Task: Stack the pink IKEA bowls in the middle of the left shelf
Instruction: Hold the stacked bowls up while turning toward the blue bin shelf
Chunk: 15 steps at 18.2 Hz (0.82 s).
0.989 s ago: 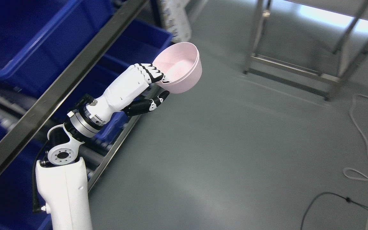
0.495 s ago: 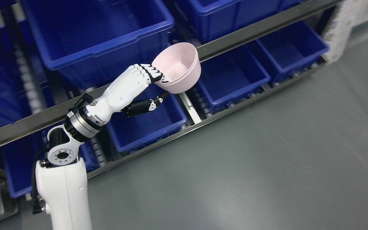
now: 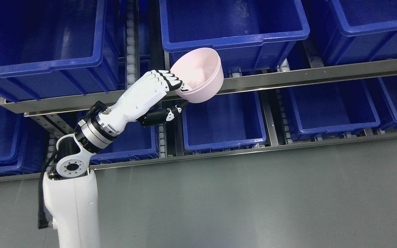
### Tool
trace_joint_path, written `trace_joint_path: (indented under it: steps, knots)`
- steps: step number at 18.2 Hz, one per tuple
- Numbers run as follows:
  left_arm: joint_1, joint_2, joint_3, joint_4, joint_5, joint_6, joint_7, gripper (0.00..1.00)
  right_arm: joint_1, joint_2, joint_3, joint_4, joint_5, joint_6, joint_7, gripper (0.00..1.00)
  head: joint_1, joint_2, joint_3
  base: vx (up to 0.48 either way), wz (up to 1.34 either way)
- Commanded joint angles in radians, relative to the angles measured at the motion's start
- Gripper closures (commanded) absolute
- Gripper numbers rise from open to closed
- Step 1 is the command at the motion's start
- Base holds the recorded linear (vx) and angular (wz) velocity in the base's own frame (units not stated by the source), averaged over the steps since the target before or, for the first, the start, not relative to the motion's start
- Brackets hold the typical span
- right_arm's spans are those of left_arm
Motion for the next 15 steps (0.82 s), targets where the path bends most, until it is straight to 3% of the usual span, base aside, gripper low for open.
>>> trace_joint_path:
  steps: [1,3,6,8,12,15]
  knots:
    - [-0.064,0.018,-0.158,-0.002,0.003,0.047,0.005,0.95,0.0,-0.017,0.0,0.0,0.0,0.0,0.001,0.0,0.0,0.0,0.0,0.075,0.29]
    - [-0.16,0.018,-0.158,-0.002,0.032,0.104,-0.006,0.95,0.0,-0.017,0.0,0.0,0.0,0.0,0.001,0.0,0.0,0.0,0.0,0.068,0.18]
    - [-0.4,0.018,-0.161,0.023,0.071,0.288,-0.045,0.94,0.0,-0.017,0.0,0.0,0.0,0.0,0.001,0.0,0.0,0.0,0.0,0.016,0.08]
    - [-0.537,0.018,-0.171,0.116,0.055,0.342,-0.059,0.94,0.0,-0.017,0.0,0.0,0.0,0.0,0.001,0.0,0.0,0.0,0.0,-0.002,-0.01]
    - [-0.647,0.018,-0.199,0.421,-0.08,0.34,-0.061,0.94,0.0,-0.017,0.0,0.0,0.0,0.0,0.001,0.0,0.0,0.0,0.0,-0.005,-0.03]
    - [-0.693,0.041,-0.228,0.57,-0.092,0.336,-0.062,0.94,0.0,-0.017,0.0,0.0,0.0,0.0,0.001,0.0,0.0,0.0,0.0,-0.005,-0.01]
